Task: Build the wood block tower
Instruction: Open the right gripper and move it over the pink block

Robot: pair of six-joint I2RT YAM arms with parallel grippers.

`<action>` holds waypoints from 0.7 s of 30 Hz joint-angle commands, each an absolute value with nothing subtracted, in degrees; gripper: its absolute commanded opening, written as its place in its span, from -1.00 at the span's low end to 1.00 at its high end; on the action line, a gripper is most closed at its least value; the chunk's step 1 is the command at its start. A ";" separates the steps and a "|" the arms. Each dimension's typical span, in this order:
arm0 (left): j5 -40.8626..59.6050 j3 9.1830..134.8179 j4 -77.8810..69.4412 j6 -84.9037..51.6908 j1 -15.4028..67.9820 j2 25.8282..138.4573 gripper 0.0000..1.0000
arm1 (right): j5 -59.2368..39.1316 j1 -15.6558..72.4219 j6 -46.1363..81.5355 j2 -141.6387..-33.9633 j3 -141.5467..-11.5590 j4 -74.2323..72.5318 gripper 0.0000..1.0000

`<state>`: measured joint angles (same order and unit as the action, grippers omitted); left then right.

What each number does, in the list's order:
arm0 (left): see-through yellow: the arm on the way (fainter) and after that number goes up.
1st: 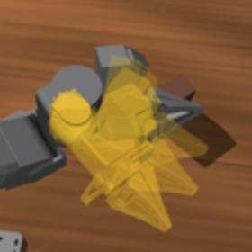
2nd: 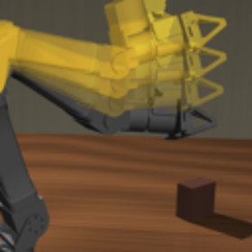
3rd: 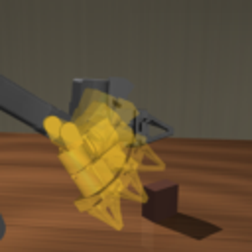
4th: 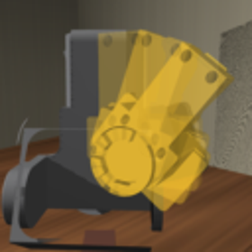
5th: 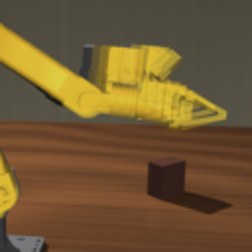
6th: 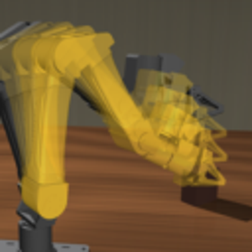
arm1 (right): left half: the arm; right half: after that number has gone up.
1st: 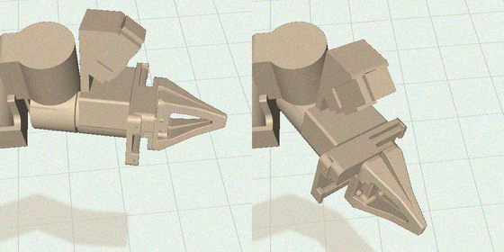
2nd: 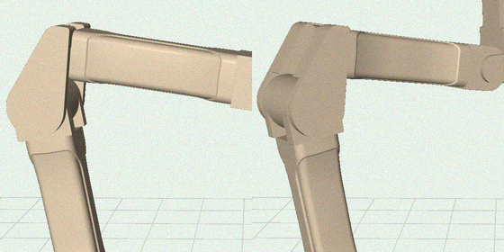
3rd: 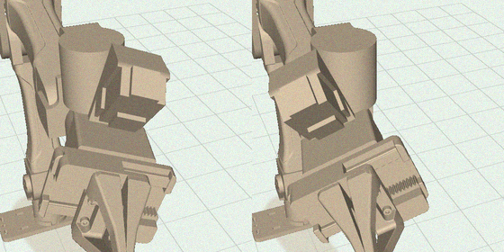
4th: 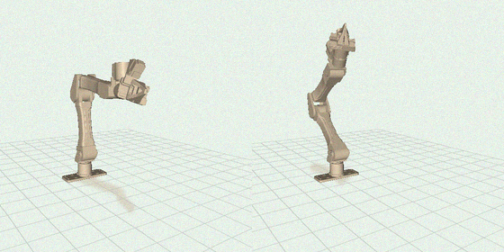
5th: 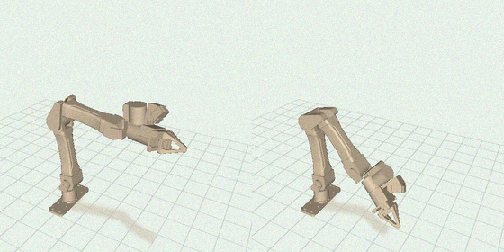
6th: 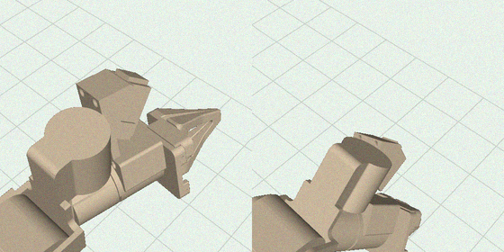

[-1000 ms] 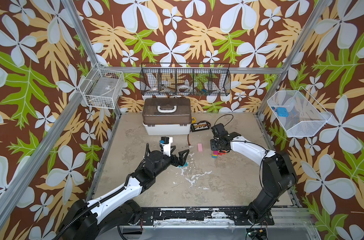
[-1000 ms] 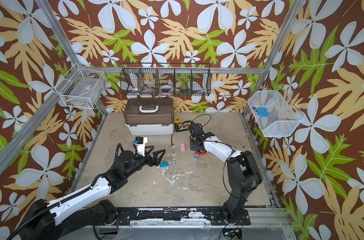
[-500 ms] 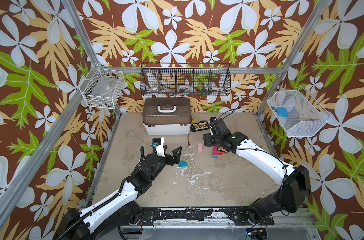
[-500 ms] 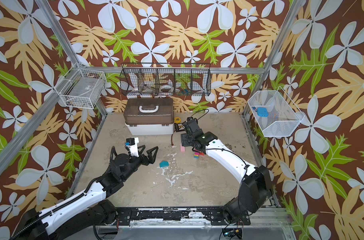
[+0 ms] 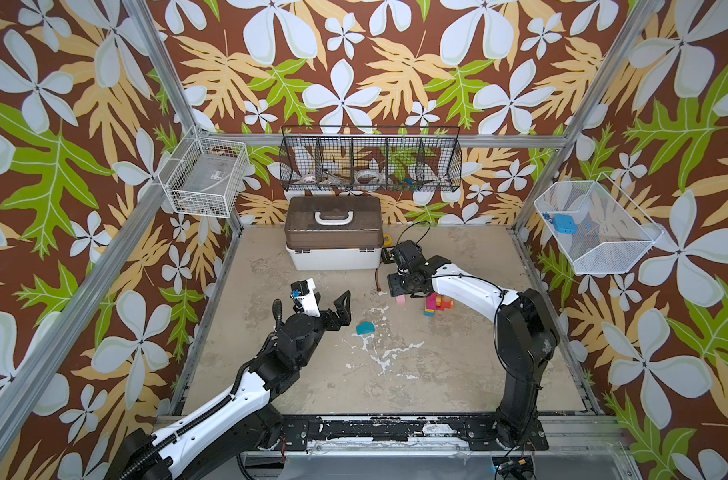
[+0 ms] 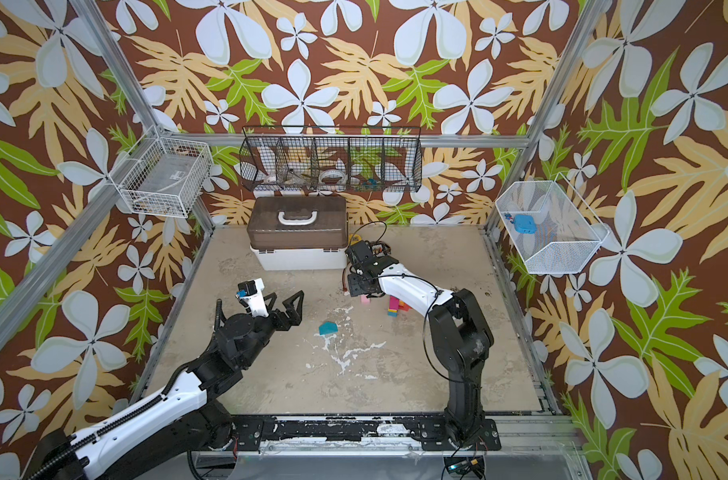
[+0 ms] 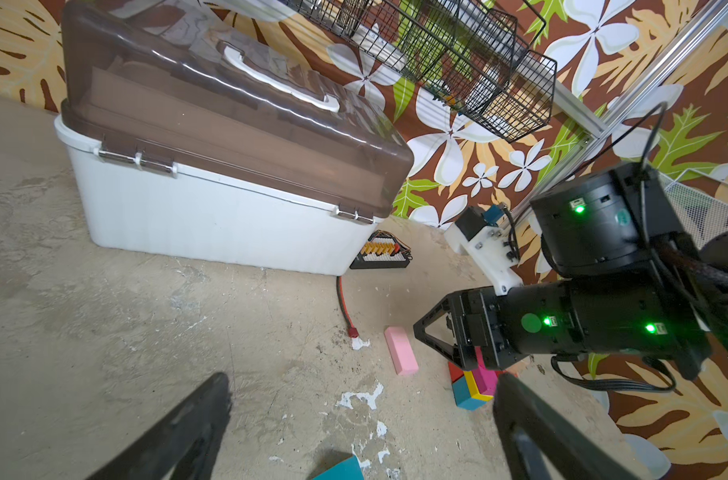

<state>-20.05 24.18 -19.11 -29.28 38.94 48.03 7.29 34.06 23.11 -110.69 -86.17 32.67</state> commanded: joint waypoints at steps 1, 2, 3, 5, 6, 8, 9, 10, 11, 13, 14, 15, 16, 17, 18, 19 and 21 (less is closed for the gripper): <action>-20.74 24.85 -19.98 -29.58 38.90 48.72 1.00 | 6.90 34.10 22.85 -112.55 -86.95 33.62 0.31; -20.65 24.95 -19.97 -29.62 38.94 48.89 1.00 | 7.17 34.10 22.85 -113.21 -87.06 33.73 0.29; -20.57 25.11 -19.89 -29.74 38.94 49.11 0.99 | 7.42 34.10 22.85 -113.94 -87.43 33.91 0.26; -20.48 25.30 -19.54 -29.78 38.89 49.22 0.99 | 7.47 34.02 22.77 -115.27 -88.03 34.24 0.19; -20.48 25.31 -19.45 -29.66 38.89 49.14 0.99 | 7.47 34.02 22.78 -115.99 -88.15 34.28 0.17; -20.74 25.24 -19.62 -29.71 38.93 49.04 0.99 | 7.38 33.95 22.80 -117.07 -88.47 34.28 0.16; -20.71 25.18 -19.75 -29.68 38.96 48.99 1.00 | 7.21 33.84 22.76 -117.62 -88.60 34.30 0.16; -20.65 25.20 -19.60 -29.71 38.94 49.02 1.00 | 7.12 33.67 22.72 -118.24 -88.89 34.37 0.15; -20.51 25.24 -19.47 -29.71 38.94 49.04 1.00 | 6.88 33.58 22.68 -118.59 -89.04 34.51 0.15; -20.73 25.31 -19.25 -29.64 38.89 48.93 0.99 | 6.59 33.35 22.68 -119.39 -89.27 34.46 0.15; -20.82 25.31 -19.29 -29.70 38.96 48.93 0.99 | 6.51 33.25 22.68 -119.68 -89.41 34.53 0.15; -20.83 25.22 -19.46 -29.67 38.90 48.87 0.99 | 6.50 33.18 22.59 -120.09 -89.54 34.48 0.15; -20.74 25.22 -19.59 -29.71 38.89 48.91 1.00 | 6.46 33.05 22.59 -120.52 -89.77 34.54 0.15; -20.58 25.22 -19.60 -29.73 38.94 48.95 1.00 | 6.42 32.96 22.52 -120.82 -89.99 34.73 0.14; -20.49 25.25 -19.51 -29.73 38.96 49.02 1.00 | 6.18 32.77 22.50 -121.23 -90.22 34.87 0.13; -20.48 25.31 -19.43 -29.77 38.94 49.02 0.99 | 6.07 32.74 22.51 -121.44 -90.26 34.87 0.13; -20.62 25.34 -19.40 -29.72 38.93 49.04 1.00 | 5.63 32.78 22.38 -121.72 -90.26 34.65 0.12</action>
<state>-20.08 24.80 -19.05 -29.69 38.94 49.06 6.04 32.73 22.48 -121.45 -89.91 33.89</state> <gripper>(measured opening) 0.997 0.559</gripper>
